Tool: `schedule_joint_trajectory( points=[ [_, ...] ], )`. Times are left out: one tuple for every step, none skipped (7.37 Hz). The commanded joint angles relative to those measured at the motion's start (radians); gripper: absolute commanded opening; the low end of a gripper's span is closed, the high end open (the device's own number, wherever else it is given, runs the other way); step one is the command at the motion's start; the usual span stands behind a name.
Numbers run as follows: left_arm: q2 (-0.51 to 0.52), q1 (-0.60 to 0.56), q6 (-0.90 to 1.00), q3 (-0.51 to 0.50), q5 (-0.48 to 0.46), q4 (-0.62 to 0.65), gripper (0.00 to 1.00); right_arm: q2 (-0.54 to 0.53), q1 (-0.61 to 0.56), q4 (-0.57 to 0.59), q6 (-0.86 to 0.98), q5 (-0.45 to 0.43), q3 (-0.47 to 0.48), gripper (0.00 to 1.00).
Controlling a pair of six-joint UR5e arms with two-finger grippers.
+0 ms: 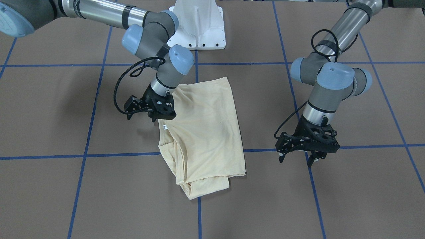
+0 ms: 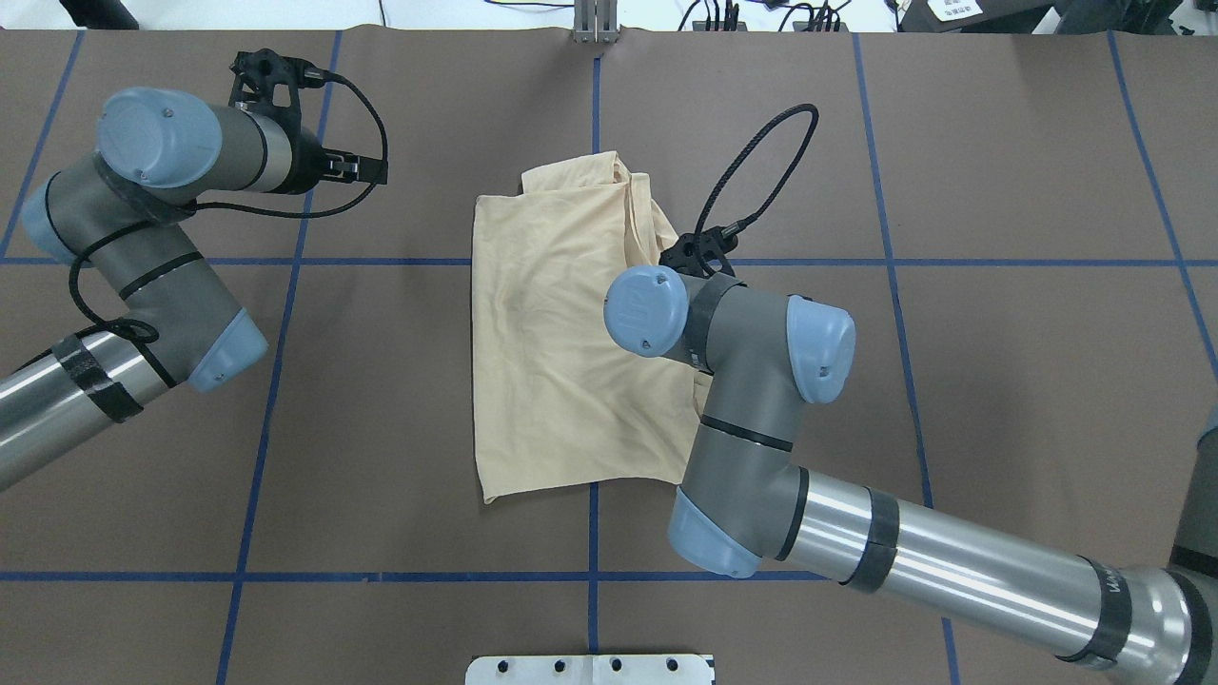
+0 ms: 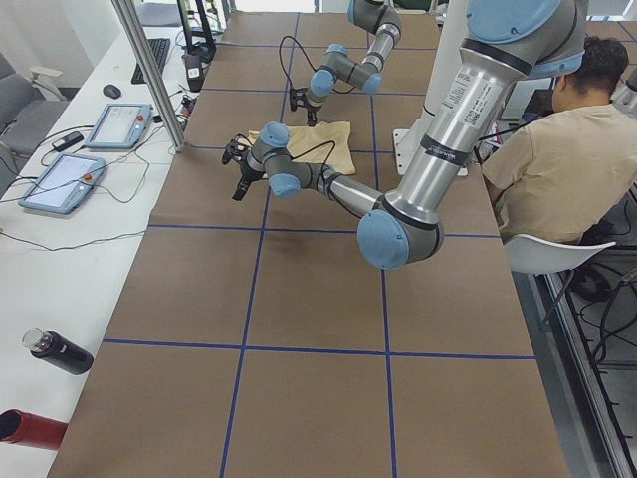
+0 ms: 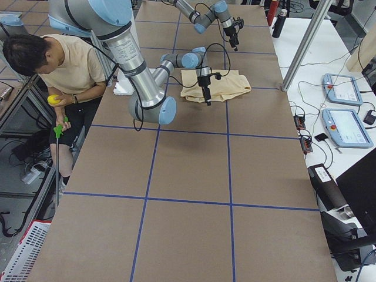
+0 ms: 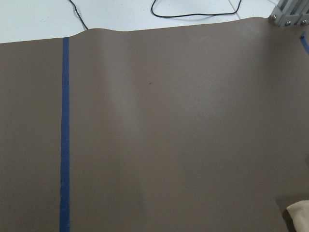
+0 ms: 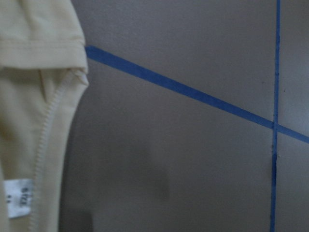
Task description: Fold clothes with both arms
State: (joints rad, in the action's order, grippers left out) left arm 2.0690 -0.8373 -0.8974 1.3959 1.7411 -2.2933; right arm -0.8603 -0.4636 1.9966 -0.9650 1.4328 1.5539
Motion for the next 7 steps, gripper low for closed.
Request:
schedule_joint_trajectory(
  points=[
    [-0.001,0.0,0.0,0.0,0.0,0.0,1.0,-0.033,-0.007,-0.004,0.025,0.0,0.102,1.0],
    [-0.001,0.001,0.0,0.0,0.0,0.0,1.0,-0.005,-0.007,-0.022,0.002,0.015,0.138,1.0],
    [-0.001,0.001,0.0,0.002,0.0,0.0,1.0,0.035,-0.006,-0.085,-0.047,0.035,0.127,1.0],
    [-0.001,0.001,-0.002,0.002,0.002,0.0,1.0,0.052,-0.007,-0.193,-0.055,0.035,0.103,1.0],
    [-0.001,0.001,-0.002,0.003,0.002,0.0,1.0,0.084,-0.012,-0.352,-0.105,0.032,0.007,1.0],
    [-0.001,0.001,-0.002,0.003,0.002,0.0,1.0,0.142,-0.032,-0.449,-0.116,0.031,-0.12,1.0],
    [-0.001,0.001,-0.002,0.003,0.002,0.0,1.0,0.191,-0.062,-0.511,-0.116,0.031,-0.214,1.0]
  ],
)
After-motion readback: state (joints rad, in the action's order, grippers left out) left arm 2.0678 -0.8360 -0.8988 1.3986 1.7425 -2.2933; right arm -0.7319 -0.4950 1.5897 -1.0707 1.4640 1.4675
